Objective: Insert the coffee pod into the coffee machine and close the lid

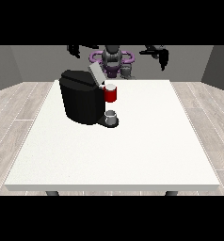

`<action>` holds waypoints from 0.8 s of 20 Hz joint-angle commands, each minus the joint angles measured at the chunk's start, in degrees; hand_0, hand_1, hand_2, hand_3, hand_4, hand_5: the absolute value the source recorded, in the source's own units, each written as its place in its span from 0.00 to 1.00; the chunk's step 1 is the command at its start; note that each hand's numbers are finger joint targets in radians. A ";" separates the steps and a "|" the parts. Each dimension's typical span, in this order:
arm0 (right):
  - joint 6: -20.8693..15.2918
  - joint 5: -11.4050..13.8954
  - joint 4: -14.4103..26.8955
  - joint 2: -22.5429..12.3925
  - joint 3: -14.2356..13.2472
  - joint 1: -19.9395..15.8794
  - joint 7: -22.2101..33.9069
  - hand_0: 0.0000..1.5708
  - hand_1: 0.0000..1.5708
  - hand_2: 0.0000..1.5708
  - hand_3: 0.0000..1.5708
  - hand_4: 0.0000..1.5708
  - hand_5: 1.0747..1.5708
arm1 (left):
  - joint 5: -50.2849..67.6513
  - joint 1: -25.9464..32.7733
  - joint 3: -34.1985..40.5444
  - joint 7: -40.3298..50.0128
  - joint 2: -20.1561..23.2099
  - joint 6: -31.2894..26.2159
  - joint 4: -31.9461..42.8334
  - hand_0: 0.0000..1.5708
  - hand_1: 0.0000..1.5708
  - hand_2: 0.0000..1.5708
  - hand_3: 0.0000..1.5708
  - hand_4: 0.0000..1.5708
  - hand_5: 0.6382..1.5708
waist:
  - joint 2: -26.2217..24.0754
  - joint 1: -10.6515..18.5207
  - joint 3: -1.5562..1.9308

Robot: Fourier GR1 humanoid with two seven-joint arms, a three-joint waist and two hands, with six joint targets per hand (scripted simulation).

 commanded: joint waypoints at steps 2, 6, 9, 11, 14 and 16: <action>0.39 -0.55 4.10 0.35 -2.28 -1.01 -3.95 0.00 0.00 0.00 0.00 0.00 1.00 | 2.75 5.67 -2.44 2.45 -0.37 -2.04 -8.47 0.00 0.00 0.00 0.00 0.00 1.00 | 2.34 2.03 0.01; 2.32 -1.51 6.80 -0.50 -2.87 -7.42 -2.31 0.00 0.00 0.00 0.00 0.00 1.00 | 2.53 3.84 -2.84 1.11 2.05 1.14 -9.86 0.00 0.00 0.00 0.00 0.00 1.00 | 7.99 -0.43 0.00; 1.91 -1.88 8.39 1.13 -2.54 -7.66 -1.23 0.00 0.00 0.00 0.00 0.00 1.00 | 3.00 7.42 -3.61 1.64 1.99 1.57 -12.12 0.00 0.00 0.00 0.00 0.00 1.00 | 7.45 -1.08 -0.01; 4.27 -2.37 11.88 -3.01 -5.64 -12.05 -3.70 0.00 0.00 0.00 0.00 0.00 1.00 | 5.45 2.27 -2.16 5.36 3.05 2.46 -13.83 0.00 0.00 0.00 0.00 0.00 1.00 | 10.59 -0.58 0.00; 2.30 -0.45 13.09 -0.07 -3.21 -12.92 -2.67 0.00 0.00 0.00 0.00 0.00 1.00 | 5.67 5.42 -2.79 3.58 4.63 1.63 -14.53 0.00 0.00 0.00 0.00 0.00 1.00 | 9.95 -1.70 -0.01; 1.39 0.29 16.06 0.08 -3.74 -13.79 -3.90 0.00 0.00 0.00 0.00 0.00 1.00 | 5.00 8.08 -5.42 3.25 2.67 1.87 -17.09 0.00 0.00 0.00 0.00 0.00 1.00 | 10.09 -0.39 -0.01</action>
